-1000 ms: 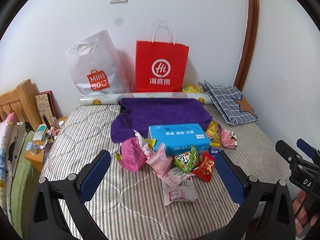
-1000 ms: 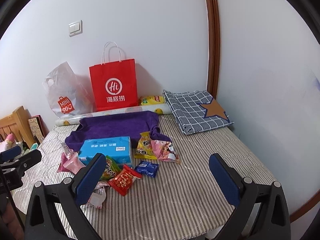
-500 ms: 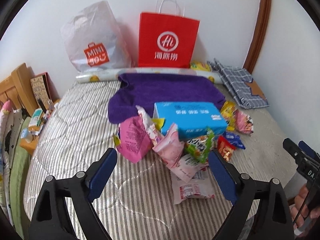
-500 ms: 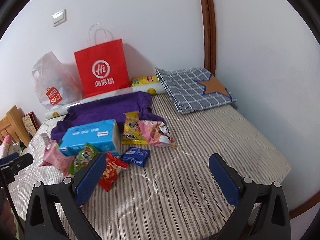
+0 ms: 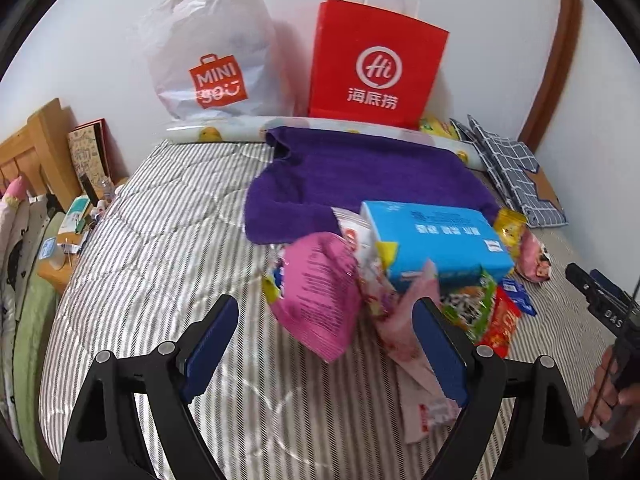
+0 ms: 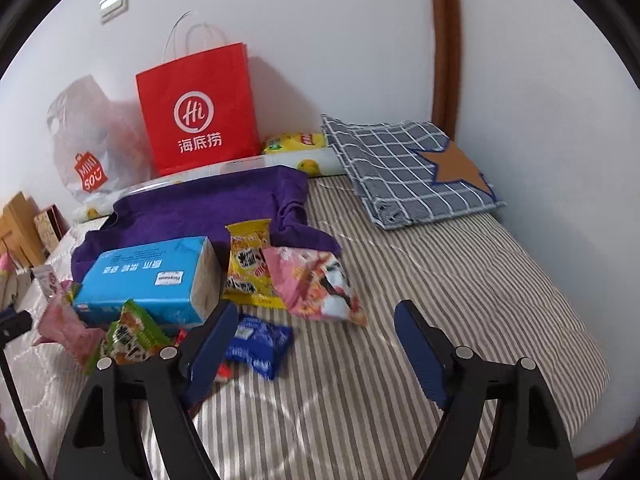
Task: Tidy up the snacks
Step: 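Grasp the panda-print snack bag with the right tool while the left tool grasps a pink snack bag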
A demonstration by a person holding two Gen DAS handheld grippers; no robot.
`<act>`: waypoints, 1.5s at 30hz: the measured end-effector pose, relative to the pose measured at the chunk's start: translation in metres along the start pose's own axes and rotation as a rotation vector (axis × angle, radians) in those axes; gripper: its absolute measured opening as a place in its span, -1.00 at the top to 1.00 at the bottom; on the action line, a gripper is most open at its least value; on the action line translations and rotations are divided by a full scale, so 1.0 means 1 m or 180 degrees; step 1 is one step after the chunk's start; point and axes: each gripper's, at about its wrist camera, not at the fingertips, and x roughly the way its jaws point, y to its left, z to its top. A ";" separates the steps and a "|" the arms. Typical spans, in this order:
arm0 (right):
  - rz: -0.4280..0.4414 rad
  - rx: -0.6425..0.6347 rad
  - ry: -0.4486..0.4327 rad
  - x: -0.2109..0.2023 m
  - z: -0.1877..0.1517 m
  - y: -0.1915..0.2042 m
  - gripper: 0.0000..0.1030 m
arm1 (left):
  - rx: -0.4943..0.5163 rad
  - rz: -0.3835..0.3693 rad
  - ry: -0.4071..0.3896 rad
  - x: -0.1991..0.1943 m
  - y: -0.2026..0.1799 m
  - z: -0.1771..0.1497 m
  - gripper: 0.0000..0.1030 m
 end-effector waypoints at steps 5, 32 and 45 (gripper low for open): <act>0.0082 -0.0028 0.0194 0.037 0.006 0.003 -0.49 | -0.0004 0.0027 -0.0030 0.002 0.007 0.005 -0.72; 0.0133 0.0006 0.0248 0.055 0.009 -0.006 0.09 | 0.0042 -0.0035 0.0115 0.037 0.020 0.014 -0.73; 0.0070 0.0058 0.0256 0.029 -0.007 -0.012 0.09 | -0.0039 -0.0043 0.0047 0.033 0.033 0.024 -0.73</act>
